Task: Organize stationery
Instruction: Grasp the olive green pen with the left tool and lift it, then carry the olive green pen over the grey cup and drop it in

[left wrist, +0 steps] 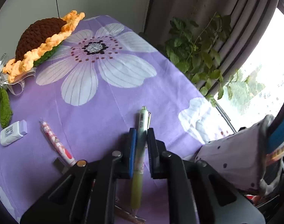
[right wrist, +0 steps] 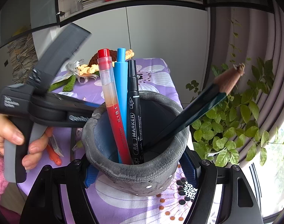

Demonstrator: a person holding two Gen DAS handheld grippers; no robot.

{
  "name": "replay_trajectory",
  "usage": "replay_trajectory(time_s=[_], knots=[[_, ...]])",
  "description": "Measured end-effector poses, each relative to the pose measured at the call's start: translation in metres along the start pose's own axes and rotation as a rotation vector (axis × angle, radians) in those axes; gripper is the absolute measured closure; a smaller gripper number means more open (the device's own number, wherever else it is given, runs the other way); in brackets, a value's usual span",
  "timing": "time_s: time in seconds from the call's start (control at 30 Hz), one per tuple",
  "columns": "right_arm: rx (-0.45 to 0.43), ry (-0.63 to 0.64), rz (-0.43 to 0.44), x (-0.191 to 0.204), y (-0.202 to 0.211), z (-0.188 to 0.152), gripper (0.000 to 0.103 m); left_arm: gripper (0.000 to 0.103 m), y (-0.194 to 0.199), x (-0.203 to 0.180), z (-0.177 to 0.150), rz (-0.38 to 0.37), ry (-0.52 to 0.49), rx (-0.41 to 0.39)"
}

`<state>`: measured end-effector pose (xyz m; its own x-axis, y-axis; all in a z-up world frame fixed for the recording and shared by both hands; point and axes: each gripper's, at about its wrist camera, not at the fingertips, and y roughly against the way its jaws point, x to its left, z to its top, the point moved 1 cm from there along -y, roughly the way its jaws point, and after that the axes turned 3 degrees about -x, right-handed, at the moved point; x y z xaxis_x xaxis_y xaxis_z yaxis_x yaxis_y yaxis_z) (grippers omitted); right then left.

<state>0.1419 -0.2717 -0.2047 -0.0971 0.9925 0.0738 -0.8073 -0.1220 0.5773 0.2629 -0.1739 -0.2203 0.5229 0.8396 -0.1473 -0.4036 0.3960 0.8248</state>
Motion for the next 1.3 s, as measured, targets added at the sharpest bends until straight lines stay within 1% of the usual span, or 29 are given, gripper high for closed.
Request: replay_trajectory(time_s=[0.13, 0.2, 0.23, 0.3, 0.33, 0.4, 0.47, 0.5, 0.63, 0.7, 0.77, 0.9, 1.07, 1.17, 1.3], knots=[[-0.002, -0.006, 0.003, -0.001, 0.0, -0.001, 0.028, 0.095, 0.001, -0.003, -0.003, 0.019, -0.017, -0.012], [-0.001, -0.008, 0.005, -0.002, 0.0, -0.001, 0.028, 0.095, 0.013, -0.002, -0.001, 0.027, -0.009, -0.061], [-0.001, -0.009, 0.005, -0.002, 0.0, -0.001, 0.028, 0.095, 0.024, -0.001, 0.001, 0.016, 0.003, -0.093], [-0.002, -0.008, 0.005, -0.002, -0.001, -0.001, 0.028, 0.095, 0.052, -0.001, 0.007, -0.005, 0.026, -0.163], [-0.002, -0.007, 0.005, -0.001, -0.001, -0.001, 0.028, 0.095, 0.07, -0.002, 0.011, -0.021, 0.036, -0.213], [-0.001, -0.006, 0.009, -0.001, -0.002, 0.0, 0.028, 0.095, 0.105, -0.004, 0.015, -0.073, 0.063, -0.316], [0.0, -0.015, 0.025, 0.0, -0.005, 0.001, 0.028, 0.095, 0.14, -0.01, 0.014, -0.142, 0.081, -0.443], [0.0, -0.02, 0.031, 0.0, -0.006, 0.001, 0.028, 0.095, 0.151, -0.015, 0.014, -0.164, 0.083, -0.495], [0.005, -0.013, 0.062, 0.007, -0.012, 0.004, 0.028, 0.095, 0.172, -0.027, 0.008, -0.223, 0.067, -0.663], [0.013, -0.012, 0.094, 0.011, -0.014, 0.005, 0.028, 0.095, 0.175, -0.03, 0.006, -0.247, 0.075, -0.708], [0.022, -0.007, 0.12, 0.017, -0.015, 0.006, 0.028, 0.095, 0.172, -0.033, 0.002, -0.27, 0.073, -0.726], [0.045, -0.024, 0.2, 0.021, -0.015, 0.01, 0.028, 0.095, 0.156, -0.031, -0.001, -0.309, 0.078, -0.7], [0.049, -0.027, 0.225, 0.022, -0.011, 0.014, 0.028, 0.095, 0.151, -0.023, -0.005, -0.29, 0.09, -0.731], [0.061, -0.04, 0.258, 0.023, -0.01, 0.013, 0.028, 0.095, 0.151, -0.022, -0.006, -0.292, 0.084, -0.738], [0.072, -0.024, 0.272, 0.029, -0.011, 0.014, 0.028, 0.095, 0.152, -0.03, -0.008, -0.285, 0.034, -0.74]])
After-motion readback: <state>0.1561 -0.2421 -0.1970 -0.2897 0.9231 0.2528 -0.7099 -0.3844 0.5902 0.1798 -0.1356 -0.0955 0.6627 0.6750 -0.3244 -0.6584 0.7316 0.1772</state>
